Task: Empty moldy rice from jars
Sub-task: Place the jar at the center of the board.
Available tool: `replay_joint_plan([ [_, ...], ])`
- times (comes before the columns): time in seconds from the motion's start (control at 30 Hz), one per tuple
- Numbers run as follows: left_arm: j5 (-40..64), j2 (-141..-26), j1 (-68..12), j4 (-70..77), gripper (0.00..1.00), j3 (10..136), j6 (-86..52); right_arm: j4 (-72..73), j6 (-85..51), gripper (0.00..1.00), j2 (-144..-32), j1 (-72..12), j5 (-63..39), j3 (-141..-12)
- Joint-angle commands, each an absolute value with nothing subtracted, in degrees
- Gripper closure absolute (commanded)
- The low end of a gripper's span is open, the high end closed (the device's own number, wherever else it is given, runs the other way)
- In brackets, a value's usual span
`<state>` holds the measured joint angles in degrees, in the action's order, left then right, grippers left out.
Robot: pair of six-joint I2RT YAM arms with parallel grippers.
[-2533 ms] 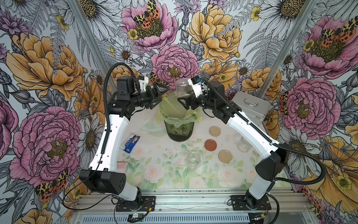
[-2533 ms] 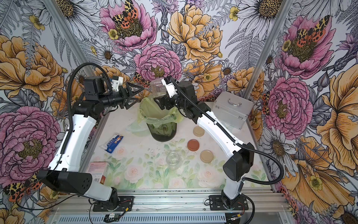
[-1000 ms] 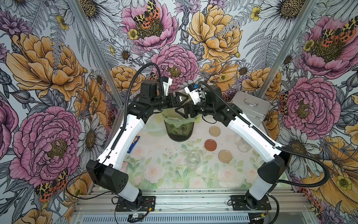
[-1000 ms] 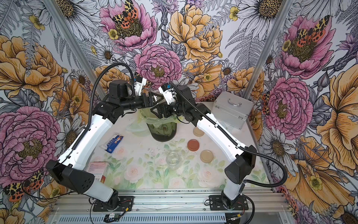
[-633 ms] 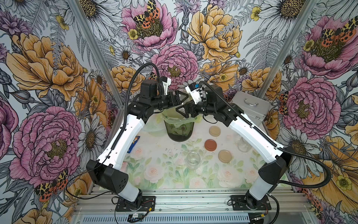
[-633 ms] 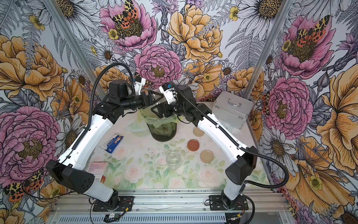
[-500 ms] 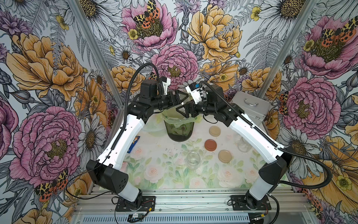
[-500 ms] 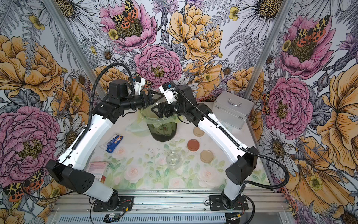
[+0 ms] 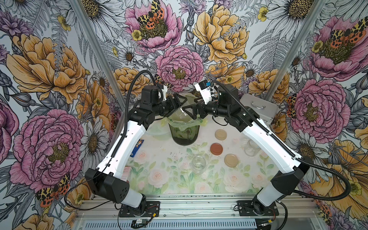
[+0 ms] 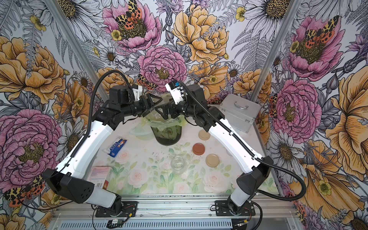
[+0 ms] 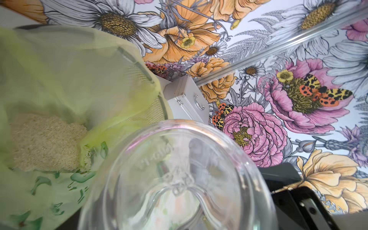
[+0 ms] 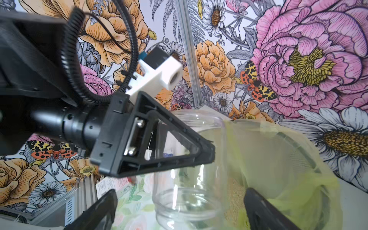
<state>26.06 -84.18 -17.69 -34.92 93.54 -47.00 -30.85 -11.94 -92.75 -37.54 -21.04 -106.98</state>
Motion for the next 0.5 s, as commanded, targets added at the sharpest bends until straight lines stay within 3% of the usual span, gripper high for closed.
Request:
replay_joint_plan([
  [0.0, 25.1, -78.6, -14.5, -25.9, 1.0, 90.8, -55.0, -30.5, -10.5, 0.01, -90.5, -37.9, -20.0, -107.3],
  [0.47, 27.4, -63.3, -1.6, -2.1, 1.0, 65.4, -88.3, -31.0, -12.2, 0.01, -87.7, -39.7, -18.6, -105.3],
])
